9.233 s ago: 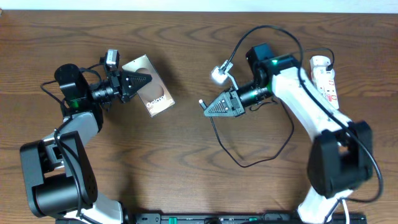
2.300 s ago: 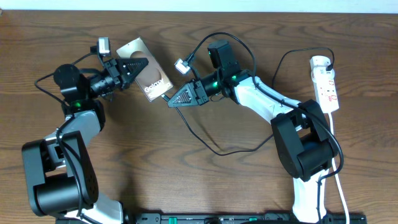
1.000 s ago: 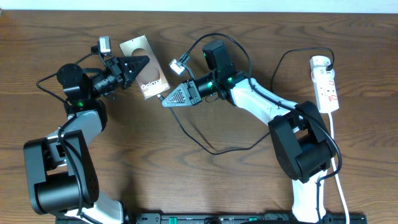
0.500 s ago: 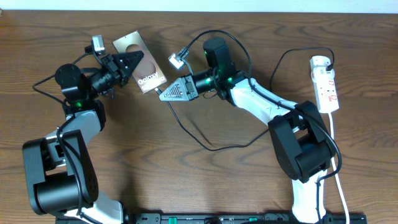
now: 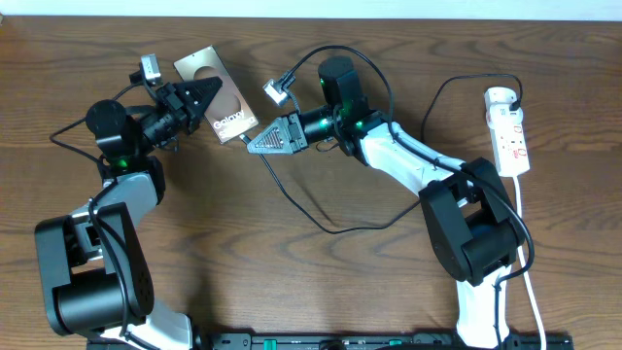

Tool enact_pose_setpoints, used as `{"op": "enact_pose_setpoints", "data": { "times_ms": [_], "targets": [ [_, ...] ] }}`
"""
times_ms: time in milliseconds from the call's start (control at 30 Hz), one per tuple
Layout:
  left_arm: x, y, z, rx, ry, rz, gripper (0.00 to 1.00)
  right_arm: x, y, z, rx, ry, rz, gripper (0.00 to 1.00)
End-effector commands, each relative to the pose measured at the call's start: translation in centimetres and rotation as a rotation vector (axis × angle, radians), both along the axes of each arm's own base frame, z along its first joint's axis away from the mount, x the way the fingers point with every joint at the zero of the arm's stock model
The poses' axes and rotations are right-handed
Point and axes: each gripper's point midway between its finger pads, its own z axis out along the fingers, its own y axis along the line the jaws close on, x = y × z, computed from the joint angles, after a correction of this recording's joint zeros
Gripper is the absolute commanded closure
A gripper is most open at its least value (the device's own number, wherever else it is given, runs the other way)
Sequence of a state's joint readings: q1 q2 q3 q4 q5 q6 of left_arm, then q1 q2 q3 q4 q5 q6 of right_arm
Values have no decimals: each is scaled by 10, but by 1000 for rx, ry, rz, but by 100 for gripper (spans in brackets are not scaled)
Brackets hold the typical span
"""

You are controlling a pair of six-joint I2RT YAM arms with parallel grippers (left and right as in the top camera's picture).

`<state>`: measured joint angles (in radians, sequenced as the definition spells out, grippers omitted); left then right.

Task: Plug charger to phone and switch on socket

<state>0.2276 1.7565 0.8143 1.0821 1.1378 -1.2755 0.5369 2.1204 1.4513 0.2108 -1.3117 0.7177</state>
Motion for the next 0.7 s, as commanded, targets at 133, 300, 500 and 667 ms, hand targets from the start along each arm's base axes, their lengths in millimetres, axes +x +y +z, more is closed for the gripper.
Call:
{"op": "enact_pose_setpoints", "data": {
  "times_ms": [133, 300, 500, 667],
  "targets": [
    [-5, -12, 8, 7, -26, -52, 93, 31, 4, -4, -59, 7, -162, 99],
    [-2, -9, 6, 2, -12, -25, 93, 34, 4, -5, -63, 7, -180, 99],
    [0, -7, 6, -2, -9, -9, 93, 40, 5, -3, -64, 12, -210, 99],
    [1, -7, 6, -4, -7, -7, 93, 47, 6, 0, -58, 10, -247, 99]
  ]
}}
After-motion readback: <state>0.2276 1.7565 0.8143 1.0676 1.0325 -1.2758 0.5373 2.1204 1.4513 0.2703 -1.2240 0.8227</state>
